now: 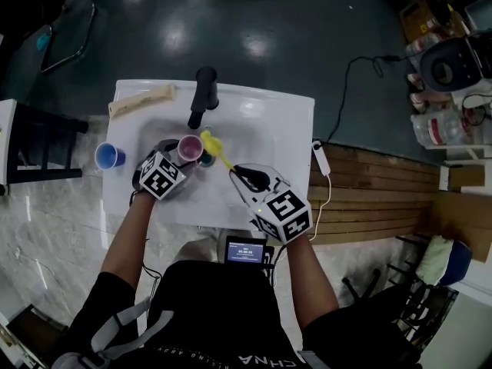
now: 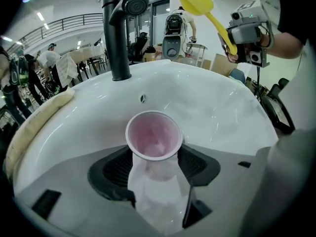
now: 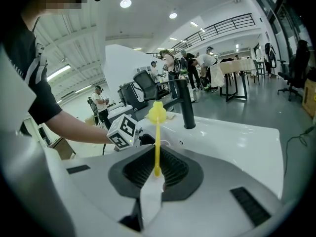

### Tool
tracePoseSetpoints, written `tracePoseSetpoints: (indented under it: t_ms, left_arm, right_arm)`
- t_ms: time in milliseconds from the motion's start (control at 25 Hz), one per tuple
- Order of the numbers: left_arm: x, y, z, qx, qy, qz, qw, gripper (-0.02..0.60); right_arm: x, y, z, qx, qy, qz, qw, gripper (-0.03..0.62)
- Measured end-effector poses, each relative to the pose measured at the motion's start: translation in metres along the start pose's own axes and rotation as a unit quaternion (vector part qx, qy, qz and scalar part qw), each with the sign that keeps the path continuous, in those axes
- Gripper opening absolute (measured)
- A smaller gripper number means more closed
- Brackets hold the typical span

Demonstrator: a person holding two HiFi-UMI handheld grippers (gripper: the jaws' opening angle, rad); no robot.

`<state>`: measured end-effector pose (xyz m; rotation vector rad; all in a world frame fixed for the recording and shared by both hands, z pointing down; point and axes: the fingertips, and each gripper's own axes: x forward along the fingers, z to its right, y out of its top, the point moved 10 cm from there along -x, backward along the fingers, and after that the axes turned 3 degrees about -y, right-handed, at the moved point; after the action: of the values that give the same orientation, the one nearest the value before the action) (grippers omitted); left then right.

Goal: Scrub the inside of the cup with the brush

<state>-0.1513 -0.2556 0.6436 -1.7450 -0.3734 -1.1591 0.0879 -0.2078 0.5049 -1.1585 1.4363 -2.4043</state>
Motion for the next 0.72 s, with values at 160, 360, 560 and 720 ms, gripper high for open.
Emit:
tracePoseSetpoints:
  t_ms: [160, 360, 560, 720]
  left_arm:
    - [0.008, 0.006, -0.001, 0.008, 0.004, 0.011, 0.9999, 0.265]
    - [0.015, 0.010, -0.003, 0.016, 0.006, 0.018, 0.9997, 0.265]
    - [0.026, 0.011, -0.006, 0.013, 0.011, 0.034, 0.9993, 0.264]
    - [0.026, 0.014, -0.008, 0.012, 0.024, 0.063, 0.9977, 0.264]
  right_arm:
    - [-0.002, -0.004, 0.005, 0.002, 0.000, -0.006, 1.000, 0.038]
    - [-0.001, -0.007, 0.008, 0.003, -0.001, -0.010, 1.000, 0.038]
    - [0.000, -0.010, 0.012, 0.004, -0.005, -0.020, 1.000, 0.038]
    - [0.001, -0.007, 0.012, 0.008, -0.007, -0.014, 1.000, 0.038]
